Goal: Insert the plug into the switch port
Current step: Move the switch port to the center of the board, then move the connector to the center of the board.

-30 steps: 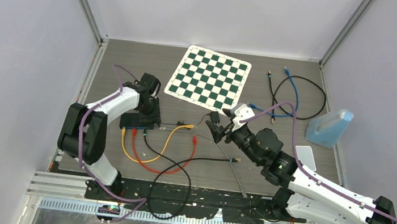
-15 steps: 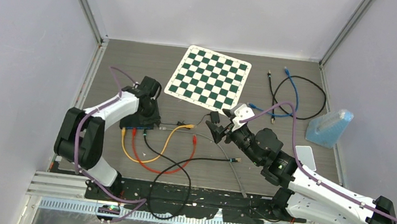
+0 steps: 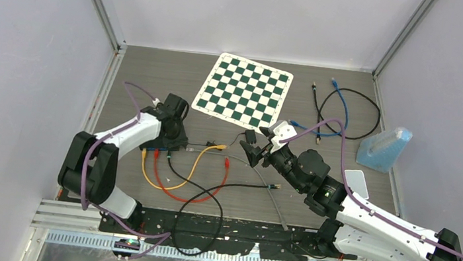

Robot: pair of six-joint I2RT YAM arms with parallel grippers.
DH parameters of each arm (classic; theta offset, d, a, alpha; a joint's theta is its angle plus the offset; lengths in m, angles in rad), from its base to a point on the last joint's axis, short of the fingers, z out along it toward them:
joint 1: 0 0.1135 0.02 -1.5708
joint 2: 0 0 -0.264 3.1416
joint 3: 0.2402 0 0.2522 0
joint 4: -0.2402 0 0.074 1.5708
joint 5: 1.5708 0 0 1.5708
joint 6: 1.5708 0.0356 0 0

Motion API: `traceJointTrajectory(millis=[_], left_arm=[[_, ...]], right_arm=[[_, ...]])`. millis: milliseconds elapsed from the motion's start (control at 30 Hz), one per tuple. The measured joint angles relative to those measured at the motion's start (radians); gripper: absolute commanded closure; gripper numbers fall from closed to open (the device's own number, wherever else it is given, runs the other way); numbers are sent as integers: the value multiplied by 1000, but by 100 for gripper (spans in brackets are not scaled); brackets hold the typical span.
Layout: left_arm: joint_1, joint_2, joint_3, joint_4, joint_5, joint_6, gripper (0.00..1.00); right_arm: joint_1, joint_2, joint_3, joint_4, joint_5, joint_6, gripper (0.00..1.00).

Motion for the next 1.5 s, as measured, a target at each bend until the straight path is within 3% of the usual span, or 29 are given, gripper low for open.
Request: traceJointTrajectory(millis=[400,767,1233,1500], left_arm=[[-54,-105,-43,-6,-38,-56,62],[-48,-14,-42,-8,-73,-55,63],[23,95,20,20,-64,-50,66],[135,116,59,24,-40,-26,67]], right_arm=[[0,0,0,0,0,0,26],[0,-8,0,-1,0,-1,26],[0,-31,-2,0,2,-22,26],[0,-31,-2,-2,9,-23,26]])
